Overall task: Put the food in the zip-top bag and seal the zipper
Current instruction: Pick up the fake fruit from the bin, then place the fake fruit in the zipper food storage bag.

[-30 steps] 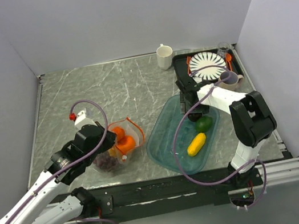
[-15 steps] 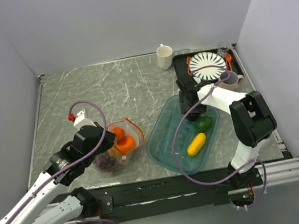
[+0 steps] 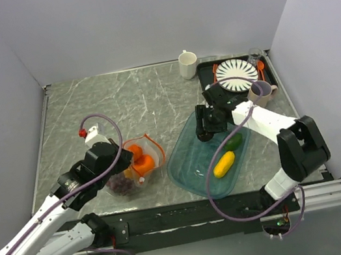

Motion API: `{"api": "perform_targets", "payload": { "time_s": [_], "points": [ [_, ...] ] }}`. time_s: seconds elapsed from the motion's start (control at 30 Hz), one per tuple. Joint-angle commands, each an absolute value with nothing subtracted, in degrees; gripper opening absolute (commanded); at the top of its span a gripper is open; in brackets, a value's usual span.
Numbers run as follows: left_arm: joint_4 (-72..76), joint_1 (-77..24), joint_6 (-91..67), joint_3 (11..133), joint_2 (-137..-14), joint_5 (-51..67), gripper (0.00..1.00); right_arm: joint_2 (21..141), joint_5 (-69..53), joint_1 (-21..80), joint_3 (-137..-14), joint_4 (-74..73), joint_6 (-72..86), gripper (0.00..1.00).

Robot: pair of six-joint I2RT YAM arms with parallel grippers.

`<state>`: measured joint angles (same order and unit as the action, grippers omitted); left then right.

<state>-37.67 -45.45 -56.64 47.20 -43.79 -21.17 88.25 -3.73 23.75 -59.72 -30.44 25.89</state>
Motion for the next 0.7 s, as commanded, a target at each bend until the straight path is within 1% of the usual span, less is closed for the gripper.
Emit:
{"api": "perform_targets", "payload": {
  "time_s": [0.0, 0.17, 0.4, 0.57, 0.67],
  "points": [
    [-35.33, -45.26, -56.43, 47.37, -43.77, -20.57, 0.01, 82.19, -9.22, 27.41, -59.41, -27.86, 27.68, 0.45],
    [-34.89, -45.26, -56.34, 47.02, -44.21, -20.30, 0.01, 76.83, -9.23, 33.30, -60.90, -27.95, 30.58, 0.45],
    [-34.54, -45.26, -56.08, 47.29, -45.17, -19.69, 0.01, 72.86, -10.98, 40.60, -63.90, -25.93, 36.11, 0.45],
    [-34.19, -45.26, -56.16, 47.55, -45.35, -19.51, 0.01, 73.82, -11.24, 46.31, -63.63, -18.21, 40.69, 0.45],
    [-34.19, -45.26, -56.16, 47.72, -45.18, -19.42, 0.01, 78.20, -11.33, 49.12, -65.73, -16.62, 42.01, 0.45]
  ]
}}
